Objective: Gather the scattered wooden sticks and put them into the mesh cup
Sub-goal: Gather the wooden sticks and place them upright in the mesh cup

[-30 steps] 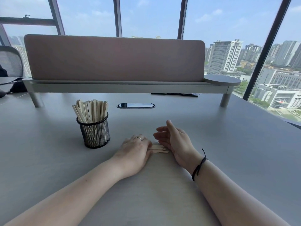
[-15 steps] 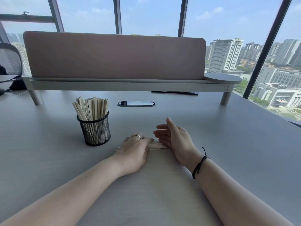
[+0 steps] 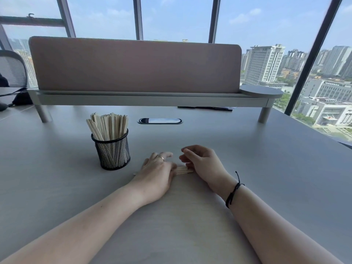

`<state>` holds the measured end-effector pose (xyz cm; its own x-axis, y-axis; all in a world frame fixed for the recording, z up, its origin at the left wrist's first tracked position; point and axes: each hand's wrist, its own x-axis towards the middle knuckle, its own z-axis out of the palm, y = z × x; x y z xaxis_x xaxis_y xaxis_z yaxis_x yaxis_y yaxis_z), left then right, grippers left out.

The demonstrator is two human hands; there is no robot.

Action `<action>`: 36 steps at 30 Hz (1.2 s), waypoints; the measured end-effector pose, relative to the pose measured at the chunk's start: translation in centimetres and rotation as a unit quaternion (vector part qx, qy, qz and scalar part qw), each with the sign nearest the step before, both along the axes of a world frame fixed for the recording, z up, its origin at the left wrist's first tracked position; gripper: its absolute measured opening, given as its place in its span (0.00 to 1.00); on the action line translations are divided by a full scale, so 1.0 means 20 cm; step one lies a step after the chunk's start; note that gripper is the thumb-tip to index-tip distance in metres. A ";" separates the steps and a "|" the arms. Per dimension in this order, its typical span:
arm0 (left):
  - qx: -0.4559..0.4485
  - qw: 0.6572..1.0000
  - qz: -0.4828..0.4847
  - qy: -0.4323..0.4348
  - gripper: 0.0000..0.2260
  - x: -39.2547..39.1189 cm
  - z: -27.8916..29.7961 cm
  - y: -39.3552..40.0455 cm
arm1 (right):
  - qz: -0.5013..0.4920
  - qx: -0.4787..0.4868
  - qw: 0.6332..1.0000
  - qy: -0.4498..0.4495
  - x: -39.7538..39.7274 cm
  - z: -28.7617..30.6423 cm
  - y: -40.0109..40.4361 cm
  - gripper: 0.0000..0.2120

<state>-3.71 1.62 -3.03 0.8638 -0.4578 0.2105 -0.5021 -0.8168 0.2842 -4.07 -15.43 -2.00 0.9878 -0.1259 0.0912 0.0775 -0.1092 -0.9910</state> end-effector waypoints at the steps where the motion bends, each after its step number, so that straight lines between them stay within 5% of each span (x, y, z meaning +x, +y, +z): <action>1: -0.005 1.000 -0.004 -0.018 0.14 0.00 0.00 0.00 | 0.000 -0.001 1.000 0.000 0.00 0.00 0.00 0.05; 6: -0.030 0.999 -0.021 -0.028 0.09 -0.01 0.02 0.01 | 0.005 0.000 1.000 -0.004 -0.02 0.02 0.00 0.04; 16: 0.000 0.997 -0.052 -0.061 0.18 -0.02 0.01 0.00 | 0.015 0.005 1.000 -0.013 -0.03 0.04 0.00 0.05; 27: 0.039 0.995 -0.050 -0.081 0.15 -0.08 0.06 -0.02 | 0.012 0.003 1.000 -0.017 -0.03 0.03 -0.01 0.03; 36: 0.108 0.978 -0.054 -0.170 0.16 -0.12 0.10 -0.03 | 0.008 -0.001 1.000 -0.011 -0.03 0.03 -0.01 0.04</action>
